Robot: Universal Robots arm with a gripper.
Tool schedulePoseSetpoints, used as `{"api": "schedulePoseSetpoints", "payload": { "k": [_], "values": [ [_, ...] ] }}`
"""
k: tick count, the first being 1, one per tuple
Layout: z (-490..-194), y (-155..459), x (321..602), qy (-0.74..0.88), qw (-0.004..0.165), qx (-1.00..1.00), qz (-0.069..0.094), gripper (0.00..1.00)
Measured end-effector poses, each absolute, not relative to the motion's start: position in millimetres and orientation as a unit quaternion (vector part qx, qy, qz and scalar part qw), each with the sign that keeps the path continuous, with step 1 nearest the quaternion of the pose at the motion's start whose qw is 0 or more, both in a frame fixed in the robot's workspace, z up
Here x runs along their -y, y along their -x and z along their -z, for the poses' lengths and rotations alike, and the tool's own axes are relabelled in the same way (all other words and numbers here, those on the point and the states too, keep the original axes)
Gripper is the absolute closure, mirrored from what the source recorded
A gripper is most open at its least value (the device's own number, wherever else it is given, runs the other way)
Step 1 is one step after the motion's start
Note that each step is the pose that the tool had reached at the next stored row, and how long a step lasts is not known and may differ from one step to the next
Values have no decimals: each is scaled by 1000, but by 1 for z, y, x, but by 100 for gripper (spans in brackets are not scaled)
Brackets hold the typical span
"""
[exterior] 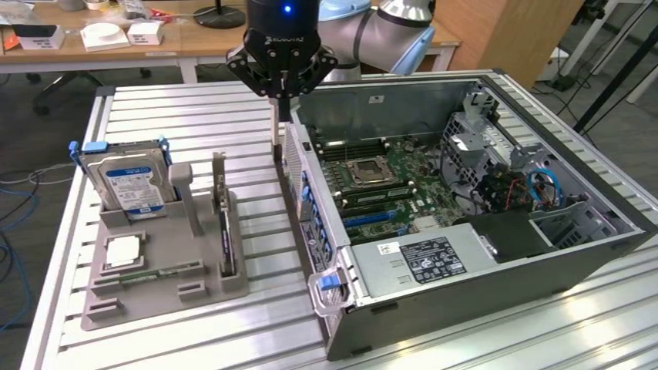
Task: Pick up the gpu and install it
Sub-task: 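Reach for the gpu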
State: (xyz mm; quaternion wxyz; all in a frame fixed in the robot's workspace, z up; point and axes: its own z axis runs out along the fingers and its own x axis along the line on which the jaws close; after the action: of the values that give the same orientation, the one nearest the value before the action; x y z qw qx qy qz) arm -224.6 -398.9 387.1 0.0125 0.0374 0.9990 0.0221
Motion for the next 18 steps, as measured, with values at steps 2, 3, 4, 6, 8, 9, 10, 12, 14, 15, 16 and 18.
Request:
{"api": "schedulePoseSetpoints", "payload": {
  "k": [2,3,4,6,8,9,10,12,14,15,16,18],
  "values": [
    [-387,226,399,-37,12,-999,-22,89],
    [-387,226,399,-37,12,-999,-22,89],
    [-387,227,399,-37,12,-999,-22,89],
    [-386,228,399,-37,12,-999,-22,89],
    [-386,230,399,-37,12,-999,-22,89],
    [-386,230,399,-37,12,-999,-22,89],
    [-386,231,399,-37,12,-999,-22,89],
    [-386,232,399,-37,12,-999,-22,89],
    [-386,233,399,-37,12,-999,-22,89],
    [-386,234,399,-37,12,-999,-22,89],
    [-385,234,399,-37,12,-999,-22,89],
    [-385,236,399,-37,12,-999,-22,89]
  ]
}}
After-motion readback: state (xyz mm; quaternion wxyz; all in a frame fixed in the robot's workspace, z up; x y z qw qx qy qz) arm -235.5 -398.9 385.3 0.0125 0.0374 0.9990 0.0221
